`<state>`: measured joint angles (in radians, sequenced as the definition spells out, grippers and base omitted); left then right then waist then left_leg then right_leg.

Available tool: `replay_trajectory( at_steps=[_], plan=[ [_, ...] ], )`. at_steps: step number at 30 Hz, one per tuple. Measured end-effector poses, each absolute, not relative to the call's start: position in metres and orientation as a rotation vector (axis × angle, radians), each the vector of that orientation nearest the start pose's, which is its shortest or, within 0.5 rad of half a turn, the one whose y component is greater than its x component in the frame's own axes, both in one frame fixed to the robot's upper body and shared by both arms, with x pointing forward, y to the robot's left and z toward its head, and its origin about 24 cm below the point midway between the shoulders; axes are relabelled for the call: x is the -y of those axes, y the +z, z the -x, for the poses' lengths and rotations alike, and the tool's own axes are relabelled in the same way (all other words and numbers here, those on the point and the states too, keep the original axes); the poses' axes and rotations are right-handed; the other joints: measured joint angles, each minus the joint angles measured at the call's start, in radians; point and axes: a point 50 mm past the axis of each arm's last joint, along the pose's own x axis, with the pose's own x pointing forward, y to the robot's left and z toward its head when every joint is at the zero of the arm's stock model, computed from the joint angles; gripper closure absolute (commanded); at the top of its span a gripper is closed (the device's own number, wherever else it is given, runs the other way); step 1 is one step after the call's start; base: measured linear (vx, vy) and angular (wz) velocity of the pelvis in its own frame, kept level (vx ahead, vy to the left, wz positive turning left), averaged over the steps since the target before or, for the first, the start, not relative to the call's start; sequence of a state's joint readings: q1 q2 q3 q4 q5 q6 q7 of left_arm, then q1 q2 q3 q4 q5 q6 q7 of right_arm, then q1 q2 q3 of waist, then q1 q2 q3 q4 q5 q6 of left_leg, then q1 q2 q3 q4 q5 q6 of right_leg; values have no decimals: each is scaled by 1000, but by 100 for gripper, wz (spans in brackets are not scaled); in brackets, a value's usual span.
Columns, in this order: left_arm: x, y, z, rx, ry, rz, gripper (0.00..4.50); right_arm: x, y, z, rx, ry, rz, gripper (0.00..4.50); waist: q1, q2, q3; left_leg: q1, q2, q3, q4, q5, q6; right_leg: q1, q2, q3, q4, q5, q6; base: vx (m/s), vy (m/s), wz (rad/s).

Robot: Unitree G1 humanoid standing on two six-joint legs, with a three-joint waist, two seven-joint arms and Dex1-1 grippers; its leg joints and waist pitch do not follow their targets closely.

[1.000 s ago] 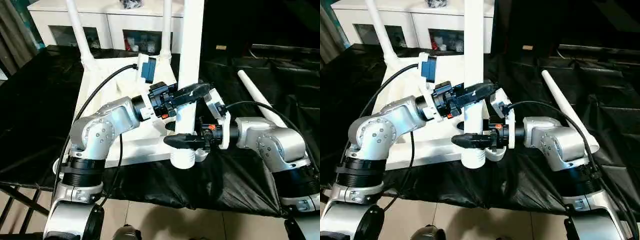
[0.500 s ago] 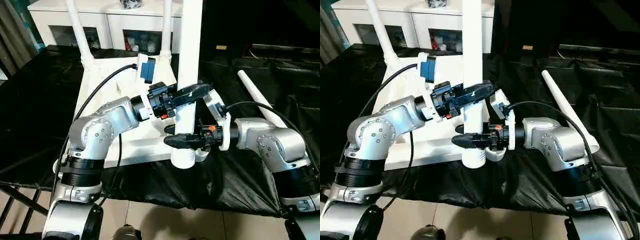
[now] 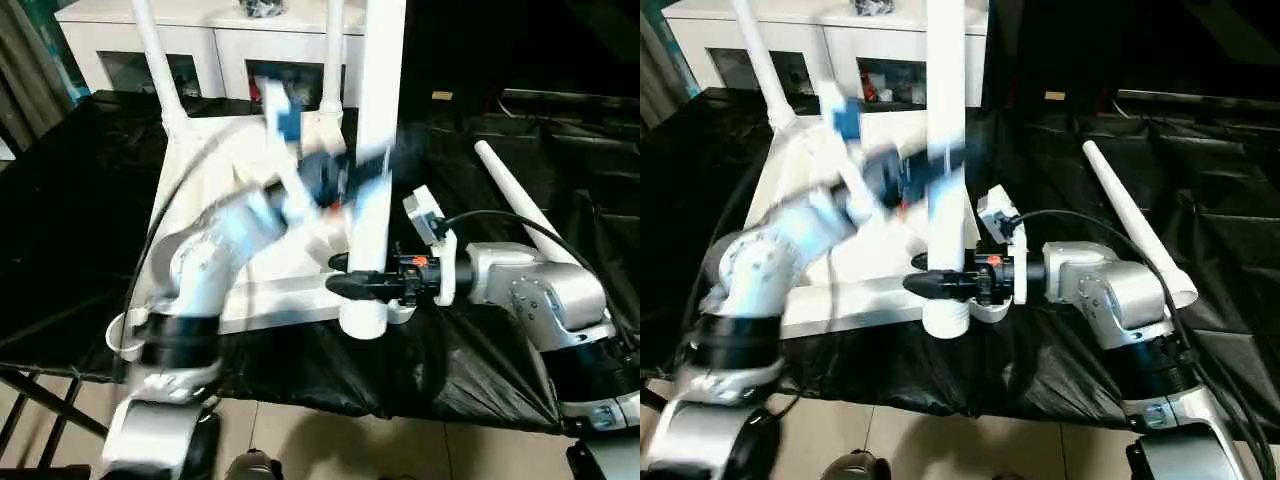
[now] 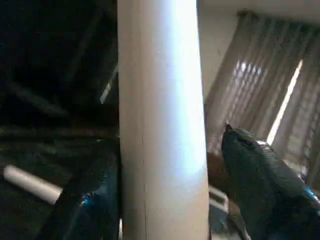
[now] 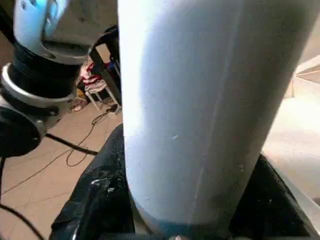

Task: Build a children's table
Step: Pick table leg, then insert table leg to table base

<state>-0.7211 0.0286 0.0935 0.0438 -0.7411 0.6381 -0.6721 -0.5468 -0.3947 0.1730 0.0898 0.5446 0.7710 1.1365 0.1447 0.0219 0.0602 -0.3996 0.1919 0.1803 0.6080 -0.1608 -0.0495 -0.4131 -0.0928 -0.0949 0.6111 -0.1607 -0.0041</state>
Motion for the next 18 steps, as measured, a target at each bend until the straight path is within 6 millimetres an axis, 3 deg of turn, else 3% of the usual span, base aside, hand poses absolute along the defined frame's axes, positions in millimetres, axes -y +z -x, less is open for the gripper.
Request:
replay_trajectory(
  at_steps=[4,7,12,18],
  plan=[
    [-74,213,-323,213,-1116,600,146,113,117,-296,-383,1353,-214,260,-1,0,0,0,0,0,0,0,0,0,0,0,0,1,0,0,0,0],
    [-88,213,-325,218,-1075,523,146,118,119,-305,-320,1224,-202,260,-3,0,0,0,0,-1,-1,0,0,0,0,0,0,1,0,0,0,0],
    [-112,175,-318,93,-1035,310,146,139,113,-313,-293,1004,-134,260,-1,1,0,0,0,-1,-1,0,-1,0,0,0,-1,0,1,0,0,0],
    [-102,132,-302,-114,-1157,43,146,142,107,-318,-245,837,-27,260,-3,1,0,1,0,-1,-1,0,-1,0,0,1,0,0,1,0,0,0]
  ],
)
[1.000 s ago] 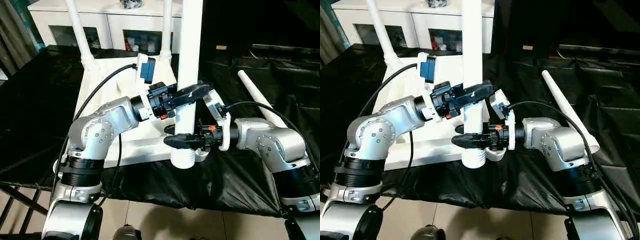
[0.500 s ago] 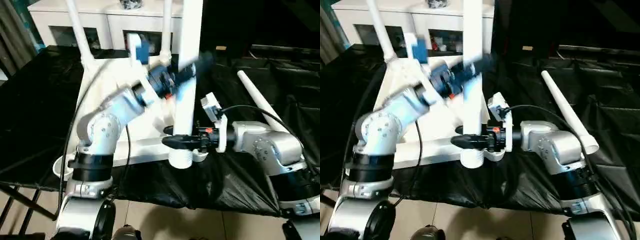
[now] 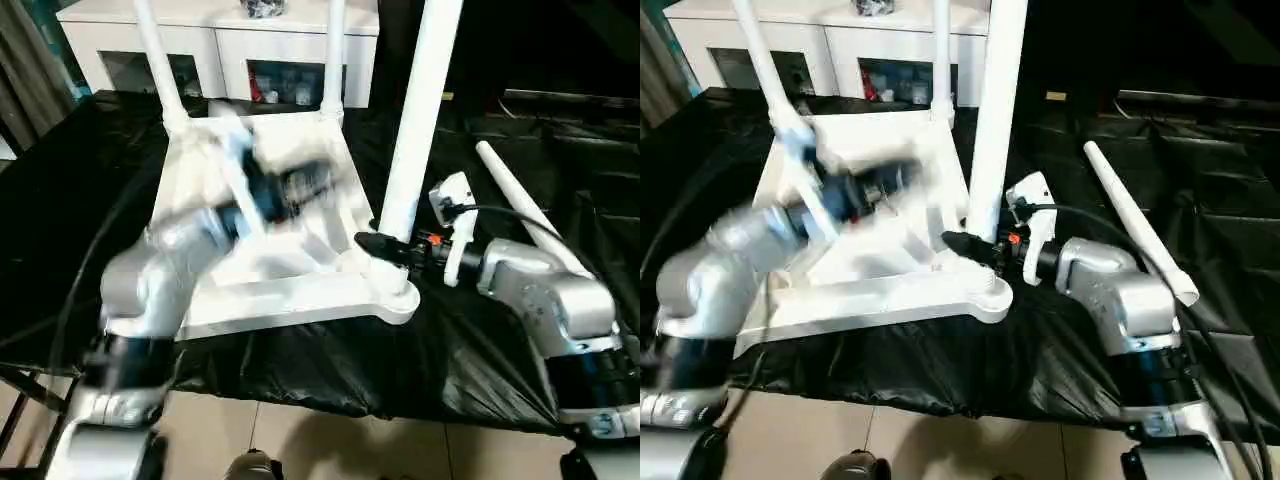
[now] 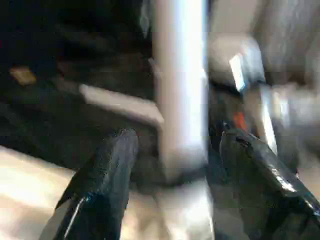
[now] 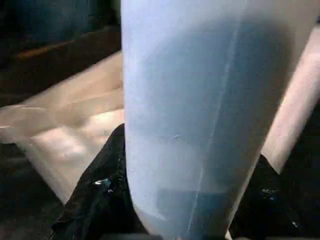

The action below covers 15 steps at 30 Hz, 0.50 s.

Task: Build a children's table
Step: Insert table leg to table base

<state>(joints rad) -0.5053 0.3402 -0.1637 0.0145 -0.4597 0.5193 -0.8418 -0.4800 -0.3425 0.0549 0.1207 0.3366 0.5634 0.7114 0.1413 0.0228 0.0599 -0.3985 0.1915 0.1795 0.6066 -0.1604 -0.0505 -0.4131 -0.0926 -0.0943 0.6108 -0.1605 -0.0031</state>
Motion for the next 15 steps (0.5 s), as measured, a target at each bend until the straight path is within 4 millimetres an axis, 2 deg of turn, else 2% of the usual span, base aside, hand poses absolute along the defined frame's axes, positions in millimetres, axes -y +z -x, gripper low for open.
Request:
replay_trajectory(
  at_steps=[3,8,9,13,15],
  plan=[
    [-98,108,-292,-201,-1231,-103,146,140,100,-319,-236,760,-17,260,-2,1,0,2,0,0,-2,1,-2,0,0,0,0,0,0,0,0,0],
    [-95,77,-286,-308,-1279,-217,146,141,99,-321,-188,664,8,260,-8,3,1,6,0,0,-5,1,-2,2,0,0,0,0,0,0,0,0],
    [-96,72,-287,-324,-1276,-234,174,142,97,-320,-191,652,2,260,-9,3,1,8,0,0,-5,1,-2,4,0,0,0,0,0,0,0,0],
    [-99,62,-289,-362,-1249,-258,187,144,92,-317,-206,624,-19,260,-18,4,1,11,-1,0,-5,1,-2,7,0,0,-1,0,0,0,0,0],
    [-100,58,-292,-371,-1226,-270,214,143,91,-314,-203,623,-26,260,-25,3,1,12,-1,0,-5,1,-2,9,0,0,-1,0,0,0,0,0]
  ],
)
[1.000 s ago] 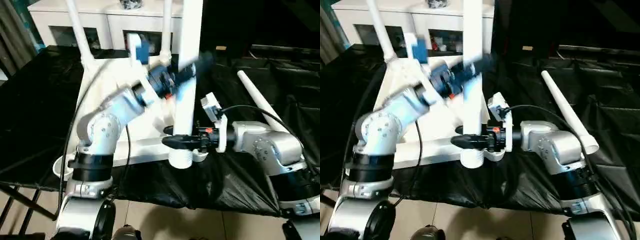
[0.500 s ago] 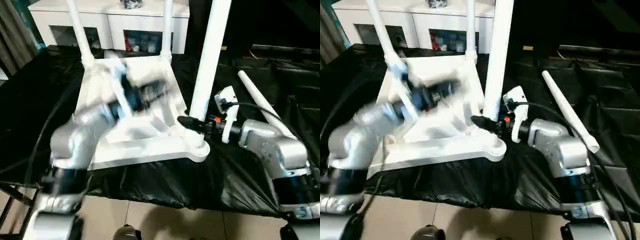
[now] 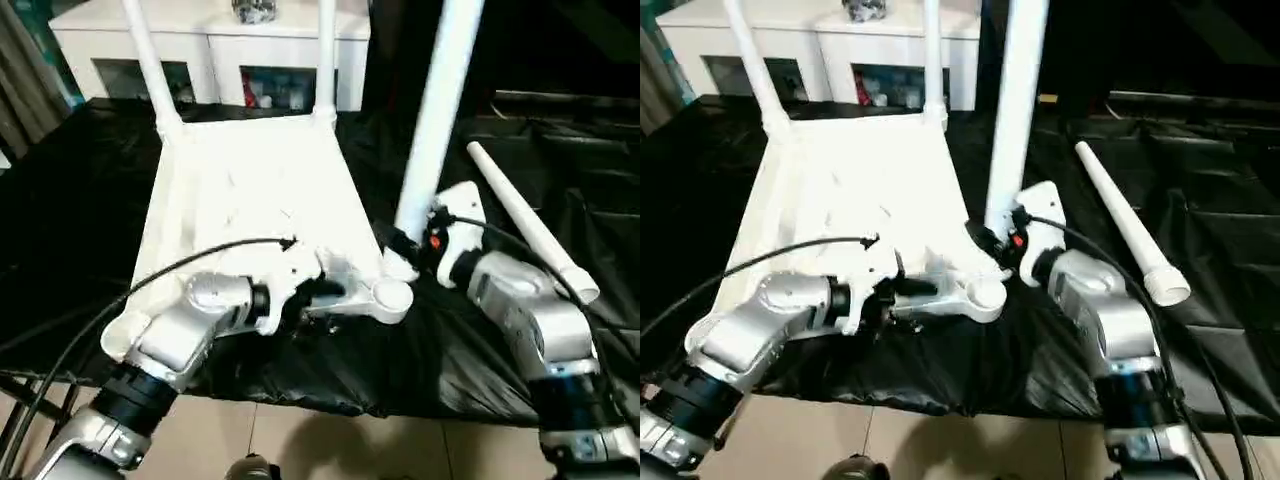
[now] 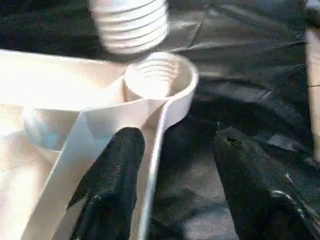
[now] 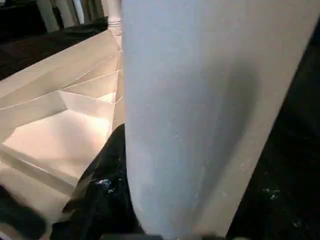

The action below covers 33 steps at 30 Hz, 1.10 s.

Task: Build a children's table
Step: Insert table leg to table base

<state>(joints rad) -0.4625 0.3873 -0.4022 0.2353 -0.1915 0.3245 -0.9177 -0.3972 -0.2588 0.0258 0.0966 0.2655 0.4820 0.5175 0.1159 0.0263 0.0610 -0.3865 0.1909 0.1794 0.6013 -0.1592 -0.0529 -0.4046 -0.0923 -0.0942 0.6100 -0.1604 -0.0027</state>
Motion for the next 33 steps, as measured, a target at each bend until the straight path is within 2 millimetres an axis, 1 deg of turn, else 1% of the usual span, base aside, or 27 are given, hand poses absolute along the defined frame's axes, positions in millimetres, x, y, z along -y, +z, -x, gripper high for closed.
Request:
replay_trajectory(
  at_steps=[3,4,7,10,11,14,15,16,18,21,25,26,28,31,33],
  plan=[
    [-102,56,-297,-368,-1208,-299,233,142,90,-313,-202,616,-25,260,-6,1,0,1,0,0,0,0,0,0,0,0,0,0,0,0,0,0],
    [-103,55,-298,-368,-1205,-308,233,142,90,-313,-201,614,-24,260,-7,1,0,1,0,0,0,0,0,0,0,0,0,0,0,0,0,0],
    [-104,52,-300,-375,-1208,-312,267,142,91,-313,-199,615,-25,260,-12,2,0,1,0,0,0,0,0,0,0,0,0,0,0,0,0,0],
    [-105,52,-303,-382,-1211,-330,276,142,92,-312,-193,619,-25,260,-14,2,0,1,0,0,-1,0,0,0,0,0,0,0,0,0,0,0],
    [-106,52,-304,-382,-1215,-343,305,142,91,-312,-194,620,-25,260,-14,2,0,1,0,0,-1,0,0,0,0,0,0,0,0,0,0,0],
    [-108,51,-303,-397,-1227,-361,315,142,91,-312,-196,620,-24,260,-15,2,0,1,0,0,-1,0,0,0,0,0,0,0,0,0,0,0],
    [-108,51,-303,-398,-1229,-363,338,142,91,-312,-196,620,-24,260,-15,2,0,1,0,0,-1,0,0,0,0,0,0,0,0,0,0,0],
    [-109,51,-303,-400,-1237,-362,350,142,91,-312,-196,622,-24,260,-15,2,0,1,0,0,-1,0,0,0,0,0,0,0,0,0,0,0],
    [-110,51,-302,-409,-1252,-364,358,141,91,-312,-197,632,-24,260,-15,2,0,1,0,0,-1,0,0,0,0,0,0,0,0,0,0,0],
    [-115,51,-302,-423,-1260,-380,393,138,90,-310,-204,667,-17,260,-15,2,0,1,0,0,-1,0,0,0,0,0,0,0,0,0,0,0],
    [-118,51,-302,-431,-1264,-389,401,136,90,-308,-218,714,-11,260,-15,2,0,1,0,0,-1,0,0,1,0,0,0,0,0,0,0,0],
    [-119,50,-302,-433,-1265,-393,408,134,91,-307,-217,732,-12,260,-15,2,0,1,0,0,-1,0,0,1,0,0,0,0,0,0,0,0],
    [-120,50,-301,-438,-1267,-401,441,132,92,-306,-212,754,-14,260,-15,2,0,1,0,0,-1,0,0,1,0,0,0,0,0,0,0,0],
    [-121,51,-301,-443,-1279,-409,447,128,91,-305,-219,789,-12,260,-15,2,0,1,0,0,-1,0,0,1,0,0,0,0,0,0,0,0],
    [-121,51,-301,-443,-1282,-411,450,128,86,-305,-241,804,-21,260,-17,2,0,1,0,0,-1,0,0,1,0,0,0,0,0,0,0,0]
  ],
)
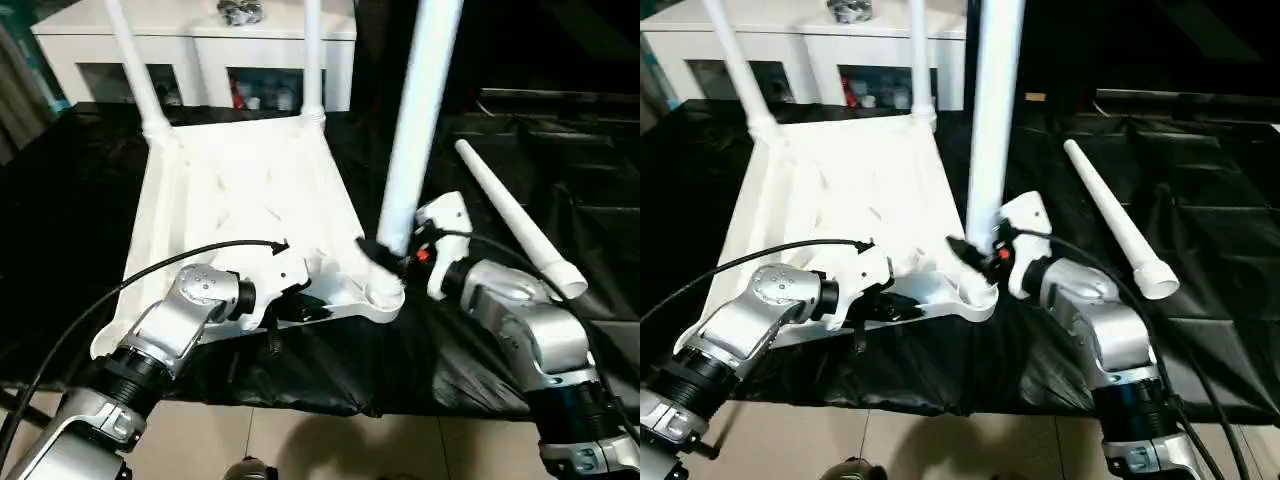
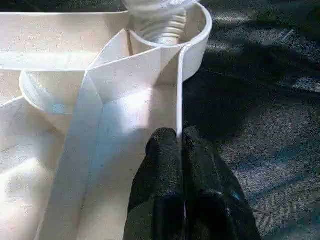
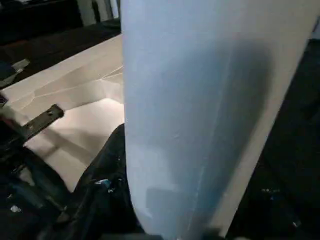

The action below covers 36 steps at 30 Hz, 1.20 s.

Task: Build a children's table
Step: Insert table leg to table base

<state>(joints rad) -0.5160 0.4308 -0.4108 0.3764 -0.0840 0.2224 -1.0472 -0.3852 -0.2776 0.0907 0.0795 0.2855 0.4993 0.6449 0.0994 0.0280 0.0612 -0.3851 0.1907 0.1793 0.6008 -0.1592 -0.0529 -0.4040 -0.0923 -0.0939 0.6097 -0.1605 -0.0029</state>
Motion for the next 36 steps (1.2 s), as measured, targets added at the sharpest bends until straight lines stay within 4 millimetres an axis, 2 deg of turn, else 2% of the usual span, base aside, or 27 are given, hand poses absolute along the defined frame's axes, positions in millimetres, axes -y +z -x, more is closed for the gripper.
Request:
replay_trajectory(
  at_steps=[5,13,18,27,30,33,36],
  plan=[
    [-123,51,-300,-445,-1289,-418,450,129,76,-304,-292,830,-24,260,0,0,0,0,0,0,0,0,0,0,0,0,0,0,0,0,0,0],
    [-123,51,-299,-449,-1297,-426,450,131,72,-305,-283,846,-25,260,0,0,0,1,0,0,0,0,0,0,0,0,0,0,0,0,0,0],
    [-125,51,-300,-460,-1288,-421,450,128,68,-309,-273,862,-43,260,-9,0,-1,3,0,0,0,0,0,2,0,0,0,0,0,0,0,0],
    [-125,50,-301,-463,-1280,-416,450,134,58,-308,-228,831,-152,260,-10,-1,-2,4,0,0,0,0,0,3,0,0,0,0,0,0,0,0],
    [-124,50,-300,-465,-1281,-411,450,136,53,-306,-193,805,-211,260,-9,5,-4,4,0,-1,0,0,0,4,0,0,-1,0,0,0,0,0],
    [-124,49,-300,-470,-1280,-407,450,137,50,-303,-165,792,-226,261,-9,15,-8,3,-1,-1,0,0,0,4,0,0,-2,0,0,0,0,0],
    [-122,48,-300,-470,-1281,-402,450,138,47,-300,-138,780,-224,261,-9,17,-9,4,-1,-2,-2,0,0,4,0,-1,-2,0,0,0,0,0]
  ],
)
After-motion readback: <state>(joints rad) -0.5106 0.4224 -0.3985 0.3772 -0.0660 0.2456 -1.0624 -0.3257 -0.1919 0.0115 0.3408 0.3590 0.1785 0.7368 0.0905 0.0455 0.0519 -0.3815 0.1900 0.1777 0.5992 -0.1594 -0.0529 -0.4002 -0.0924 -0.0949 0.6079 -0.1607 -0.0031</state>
